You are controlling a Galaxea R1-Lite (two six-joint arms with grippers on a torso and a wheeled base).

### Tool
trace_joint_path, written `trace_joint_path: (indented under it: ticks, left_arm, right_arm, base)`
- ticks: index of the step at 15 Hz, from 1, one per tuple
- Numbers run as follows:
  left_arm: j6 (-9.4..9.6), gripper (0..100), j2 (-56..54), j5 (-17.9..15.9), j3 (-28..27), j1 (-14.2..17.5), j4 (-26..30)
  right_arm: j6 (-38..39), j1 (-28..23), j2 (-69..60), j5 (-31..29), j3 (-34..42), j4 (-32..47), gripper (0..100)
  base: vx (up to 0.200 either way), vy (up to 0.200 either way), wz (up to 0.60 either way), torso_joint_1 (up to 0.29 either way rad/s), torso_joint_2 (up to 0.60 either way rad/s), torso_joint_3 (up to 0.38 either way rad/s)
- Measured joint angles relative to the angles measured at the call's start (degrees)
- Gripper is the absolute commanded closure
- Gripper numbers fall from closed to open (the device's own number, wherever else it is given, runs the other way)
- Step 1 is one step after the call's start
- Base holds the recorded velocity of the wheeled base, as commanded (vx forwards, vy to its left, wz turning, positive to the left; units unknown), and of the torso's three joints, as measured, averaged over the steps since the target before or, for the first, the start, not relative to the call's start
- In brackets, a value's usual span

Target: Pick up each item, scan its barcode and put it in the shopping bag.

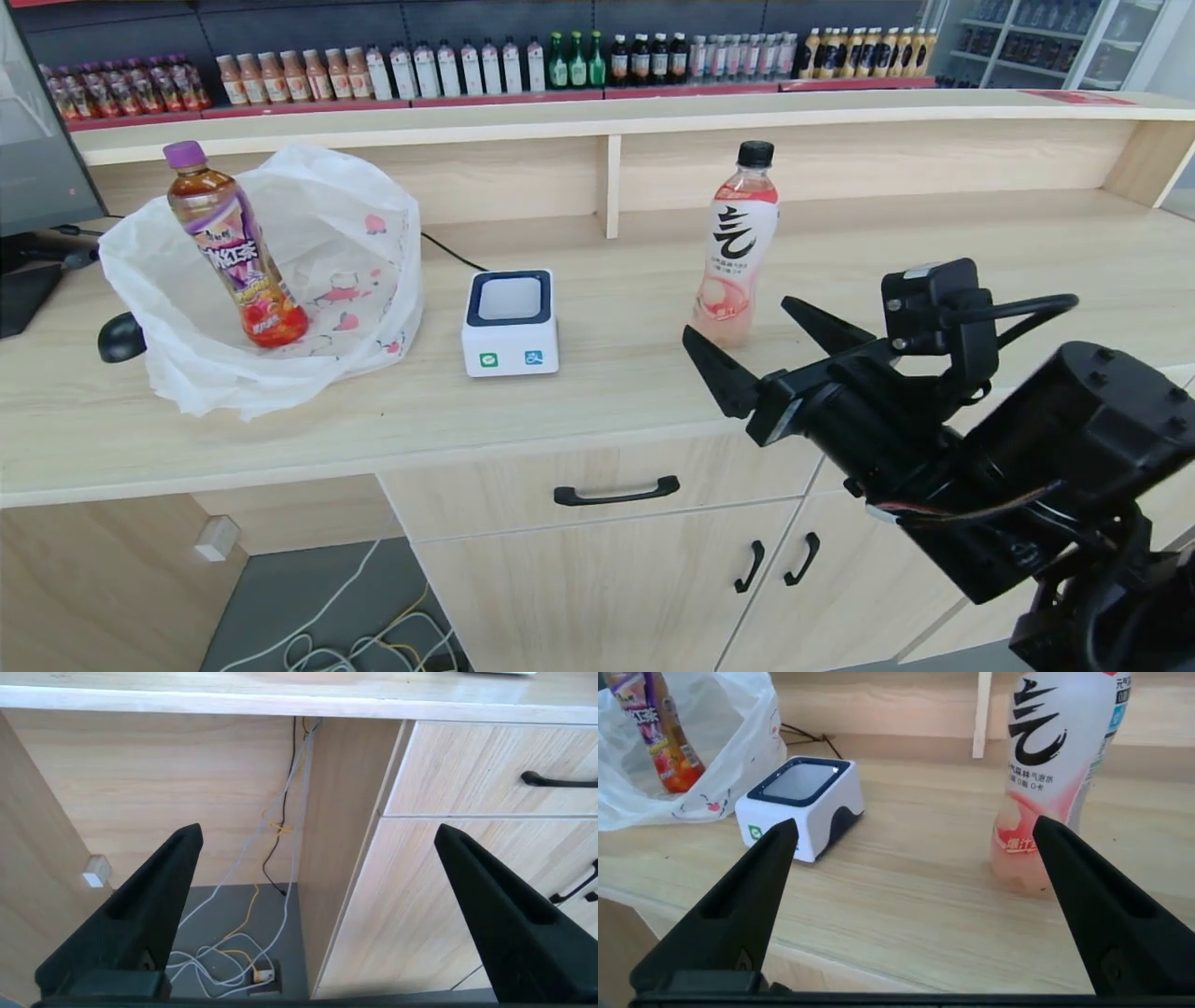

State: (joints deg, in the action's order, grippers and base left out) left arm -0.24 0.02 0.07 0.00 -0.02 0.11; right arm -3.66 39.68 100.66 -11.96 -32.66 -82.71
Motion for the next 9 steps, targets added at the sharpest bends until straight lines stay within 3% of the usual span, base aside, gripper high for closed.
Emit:
trace_joint_path:
  ticks: [9]
  left_arm:
    - [-0.02,0,0.0,0.0,0.0,0.02,-0.01]
  right_arm:
    - [-0.3,-8.97,-1.62,2.46,-17.62,23.98,0]
  base:
    - [0.0,0.0,0.0,0.0,0.0,0.0]
